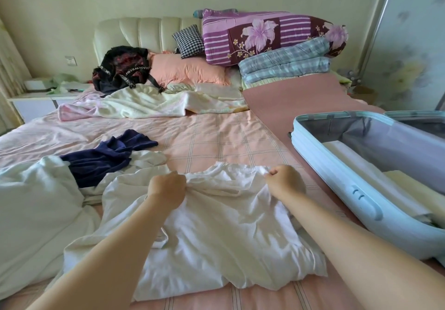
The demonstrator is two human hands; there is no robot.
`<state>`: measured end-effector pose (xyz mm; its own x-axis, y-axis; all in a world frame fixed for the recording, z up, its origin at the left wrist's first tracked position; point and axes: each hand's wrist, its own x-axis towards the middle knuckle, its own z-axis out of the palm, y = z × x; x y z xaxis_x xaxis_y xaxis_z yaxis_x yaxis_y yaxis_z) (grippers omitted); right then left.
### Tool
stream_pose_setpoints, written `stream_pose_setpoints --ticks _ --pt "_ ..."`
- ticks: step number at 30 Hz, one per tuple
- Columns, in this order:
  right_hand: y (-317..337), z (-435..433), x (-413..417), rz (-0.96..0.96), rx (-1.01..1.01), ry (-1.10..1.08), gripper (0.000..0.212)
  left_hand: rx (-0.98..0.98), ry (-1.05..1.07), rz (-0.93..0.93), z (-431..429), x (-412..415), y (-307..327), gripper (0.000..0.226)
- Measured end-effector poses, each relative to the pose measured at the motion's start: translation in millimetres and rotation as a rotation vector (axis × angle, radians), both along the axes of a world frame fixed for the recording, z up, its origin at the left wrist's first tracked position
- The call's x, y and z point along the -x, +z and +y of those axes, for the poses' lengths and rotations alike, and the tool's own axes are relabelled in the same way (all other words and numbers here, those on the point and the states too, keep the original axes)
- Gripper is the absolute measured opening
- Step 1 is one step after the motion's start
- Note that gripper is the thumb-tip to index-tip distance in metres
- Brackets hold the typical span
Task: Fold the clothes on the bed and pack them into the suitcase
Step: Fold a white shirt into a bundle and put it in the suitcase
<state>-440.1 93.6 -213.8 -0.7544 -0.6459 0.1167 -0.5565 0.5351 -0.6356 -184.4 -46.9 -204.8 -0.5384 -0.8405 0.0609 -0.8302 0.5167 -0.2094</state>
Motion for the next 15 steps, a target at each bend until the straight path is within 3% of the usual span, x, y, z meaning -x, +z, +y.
stream_pose_setpoints --ticks 4,7,11,13,15 --pt "15 -13 19 0.027 0.104 -0.163 0.017 0.131 0.018 0.024 -14 14 16 0.031" --pt "22 -22 31 0.024 0.111 -0.194 0.021 0.135 0.121 0.265 -36 21 29 0.03" --pt "20 -33 33 0.067 0.068 -0.223 0.025 -0.113 0.132 0.513 -45 39 22 0.044" --pt "11 -33 33 0.12 -0.046 -0.14 0.027 -0.327 0.072 0.455 -36 43 4 0.065" --pt "5 -25 29 0.096 -0.113 -0.031 0.031 -0.377 0.048 0.374 -25 40 -11 0.064"
